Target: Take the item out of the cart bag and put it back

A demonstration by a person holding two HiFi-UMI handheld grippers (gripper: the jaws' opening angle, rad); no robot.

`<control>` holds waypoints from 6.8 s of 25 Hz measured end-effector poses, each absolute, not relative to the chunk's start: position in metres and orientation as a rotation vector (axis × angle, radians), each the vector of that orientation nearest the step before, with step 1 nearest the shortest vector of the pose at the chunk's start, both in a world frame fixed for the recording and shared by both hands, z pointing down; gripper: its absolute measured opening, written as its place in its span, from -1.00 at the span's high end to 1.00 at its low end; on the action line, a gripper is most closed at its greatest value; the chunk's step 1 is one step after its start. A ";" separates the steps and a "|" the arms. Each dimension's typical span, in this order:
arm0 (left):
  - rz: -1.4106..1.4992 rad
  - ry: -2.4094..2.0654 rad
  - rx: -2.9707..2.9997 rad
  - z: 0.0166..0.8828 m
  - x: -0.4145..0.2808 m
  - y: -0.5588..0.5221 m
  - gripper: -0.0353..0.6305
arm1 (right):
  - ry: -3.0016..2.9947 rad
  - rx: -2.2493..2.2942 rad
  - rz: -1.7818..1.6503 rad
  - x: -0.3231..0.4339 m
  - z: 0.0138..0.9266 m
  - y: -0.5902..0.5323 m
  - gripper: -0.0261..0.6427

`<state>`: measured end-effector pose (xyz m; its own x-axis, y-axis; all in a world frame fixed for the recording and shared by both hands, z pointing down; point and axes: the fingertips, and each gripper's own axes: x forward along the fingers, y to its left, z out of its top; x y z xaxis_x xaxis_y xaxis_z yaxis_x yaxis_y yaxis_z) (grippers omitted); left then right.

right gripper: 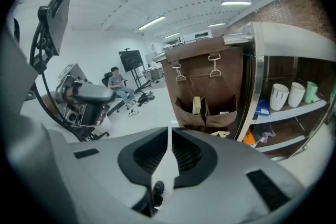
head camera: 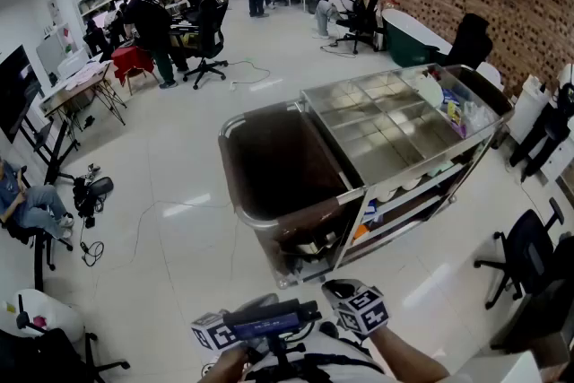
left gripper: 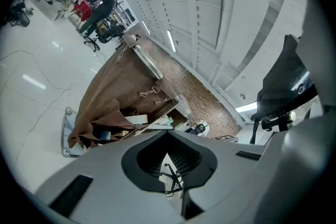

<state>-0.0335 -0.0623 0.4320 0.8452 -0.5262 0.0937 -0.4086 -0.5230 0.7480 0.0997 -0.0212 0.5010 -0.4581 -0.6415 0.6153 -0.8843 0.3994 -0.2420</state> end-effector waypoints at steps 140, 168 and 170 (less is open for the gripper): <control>-0.254 -0.932 2.106 0.413 -0.085 -0.089 0.89 | -2.052 1.300 0.469 0.092 0.582 -0.192 0.68; -0.252 -0.901 2.127 0.409 -0.079 -0.082 0.89 | -2.108 1.352 0.459 0.098 0.554 -0.181 0.70; -0.257 -0.902 2.129 0.408 -0.078 -0.082 0.89 | -2.108 1.350 0.466 0.099 0.552 -0.178 0.70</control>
<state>-0.0777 -0.0825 0.4081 0.7262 -0.6784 0.1116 -0.5173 -0.4322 0.7386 0.0986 -0.1776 0.5516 -0.3142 -0.7000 0.6413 -0.9051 0.4248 0.0202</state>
